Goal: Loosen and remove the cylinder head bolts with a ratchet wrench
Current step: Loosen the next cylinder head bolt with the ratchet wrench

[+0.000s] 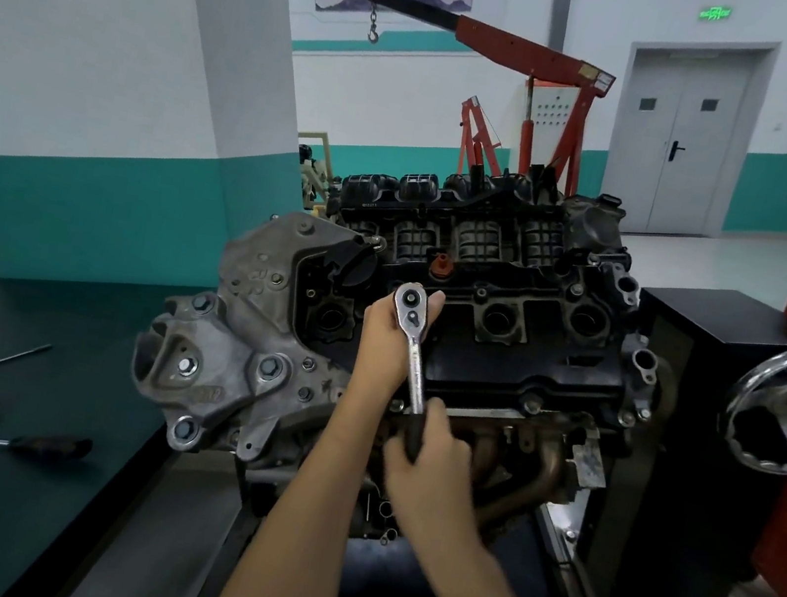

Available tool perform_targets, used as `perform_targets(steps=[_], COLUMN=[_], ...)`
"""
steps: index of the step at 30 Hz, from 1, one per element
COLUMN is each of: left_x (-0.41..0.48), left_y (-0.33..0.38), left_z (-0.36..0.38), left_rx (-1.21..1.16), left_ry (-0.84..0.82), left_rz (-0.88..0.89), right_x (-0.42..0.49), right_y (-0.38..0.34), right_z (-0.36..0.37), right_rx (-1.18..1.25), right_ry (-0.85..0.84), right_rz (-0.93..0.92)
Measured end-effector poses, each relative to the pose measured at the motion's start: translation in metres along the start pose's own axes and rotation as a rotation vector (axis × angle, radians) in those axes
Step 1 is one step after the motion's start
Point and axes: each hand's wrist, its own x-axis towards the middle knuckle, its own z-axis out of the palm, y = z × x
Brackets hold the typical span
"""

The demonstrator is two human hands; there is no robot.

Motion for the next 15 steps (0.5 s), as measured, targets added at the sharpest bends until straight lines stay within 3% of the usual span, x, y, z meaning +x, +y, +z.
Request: perform_targets(steps=[4,11,13,15], left_x=[0.0,0.005,0.003,0.0], left_y=[0.001,0.008,0.005,0.001], left_z=[-0.003,-0.007,-0.007,-0.005], left_rx=[0.038,0.069,0.027,0.003], left_ry=[-0.019,-0.146,-0.125,-0.078], left_rz=[-0.002,0.041,0.05,0.056], right_x=[0.003,0.089,0.101,0.086], right_y=[-0.001,-0.006,-0.011,-0.005], right_z=[-0.003,-0.136,-0.143,-0.131], right_rx=[0.018,-0.717,-0.768,-0.671], right_ry=[-0.056,-0.4,-0.419,-0.349], right_rz=[-0.006,-0.279,-0.321,-0.308])
